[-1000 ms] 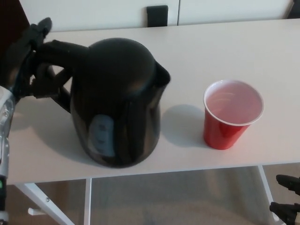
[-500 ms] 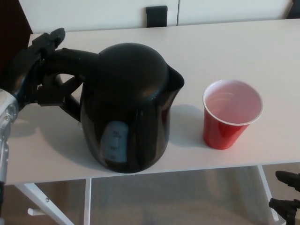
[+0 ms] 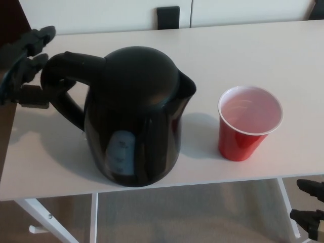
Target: The robot walk towards a table in front and uses its left hand to pick up the pot from the base and pour water to the cup on the right hand side
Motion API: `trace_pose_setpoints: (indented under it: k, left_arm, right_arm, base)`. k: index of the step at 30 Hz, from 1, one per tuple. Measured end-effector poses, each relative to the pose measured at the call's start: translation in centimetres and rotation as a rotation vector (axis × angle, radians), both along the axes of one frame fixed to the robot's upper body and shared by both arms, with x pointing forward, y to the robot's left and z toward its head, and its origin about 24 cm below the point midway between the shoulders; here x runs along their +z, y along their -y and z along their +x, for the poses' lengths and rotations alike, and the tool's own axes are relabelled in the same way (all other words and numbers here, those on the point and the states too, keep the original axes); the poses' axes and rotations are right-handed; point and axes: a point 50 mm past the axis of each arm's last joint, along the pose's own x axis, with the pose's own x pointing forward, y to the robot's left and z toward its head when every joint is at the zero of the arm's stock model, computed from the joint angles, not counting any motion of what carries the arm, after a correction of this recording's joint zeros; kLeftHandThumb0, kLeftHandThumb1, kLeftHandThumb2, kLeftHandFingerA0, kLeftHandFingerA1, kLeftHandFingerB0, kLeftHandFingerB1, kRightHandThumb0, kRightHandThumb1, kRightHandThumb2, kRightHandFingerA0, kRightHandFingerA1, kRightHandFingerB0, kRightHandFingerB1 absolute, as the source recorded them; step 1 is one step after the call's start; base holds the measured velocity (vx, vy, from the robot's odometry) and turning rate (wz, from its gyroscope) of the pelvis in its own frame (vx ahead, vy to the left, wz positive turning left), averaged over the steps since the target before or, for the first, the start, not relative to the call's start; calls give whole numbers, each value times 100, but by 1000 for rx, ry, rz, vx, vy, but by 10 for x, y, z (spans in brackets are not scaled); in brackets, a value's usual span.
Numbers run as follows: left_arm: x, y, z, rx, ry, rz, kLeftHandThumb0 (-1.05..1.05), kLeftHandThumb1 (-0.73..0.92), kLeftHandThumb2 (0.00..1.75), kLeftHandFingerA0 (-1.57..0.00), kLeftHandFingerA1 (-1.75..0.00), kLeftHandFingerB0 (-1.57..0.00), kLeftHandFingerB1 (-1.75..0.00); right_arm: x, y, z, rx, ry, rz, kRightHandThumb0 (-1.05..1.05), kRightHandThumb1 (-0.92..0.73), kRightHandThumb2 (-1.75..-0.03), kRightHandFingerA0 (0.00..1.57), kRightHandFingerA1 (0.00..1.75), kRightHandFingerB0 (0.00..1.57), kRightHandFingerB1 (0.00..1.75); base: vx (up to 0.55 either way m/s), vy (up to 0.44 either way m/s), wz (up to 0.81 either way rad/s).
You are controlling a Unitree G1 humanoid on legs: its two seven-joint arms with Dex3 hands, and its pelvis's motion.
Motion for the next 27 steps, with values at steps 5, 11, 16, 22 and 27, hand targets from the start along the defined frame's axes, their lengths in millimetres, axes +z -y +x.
trace_pose_setpoints:
  k: [5,11,16,22,27]
  left_arm:
    - [5,-15,3,4,-42,23,-66,41,74,0,-1,0,0]
    - [11,-27,4,0,-78,32,-69,41,77,0,-2,0,0]
    - [14,-33,2,-26,-98,32,-69,42,77,0,0,0,0]
    - [18,-31,0,-70,-113,56,-70,42,78,0,-2,0,0]
    - [23,-21,-1,-142,-106,84,-67,41,76,0,0,0,-2]
  right_arm:
    - [2,0,4,1,5,1,-20,-54,-55,68,50,38,37]
    - [2,0,7,1,6,5,-19,-54,-55,71,51,38,38]
    - [3,0,7,5,7,6,-20,-55,-56,69,50,37,37]
    - [1,0,6,4,0,7,-20,-54,-55,68,50,37,37]
    - [2,1,6,5,2,8,-19,-54,-55,69,51,38,38]
  base:
    - [0,0,0]
    - [0,0,0]
    - [0,0,0]
    - [0,0,0]
    - [0,0,0]
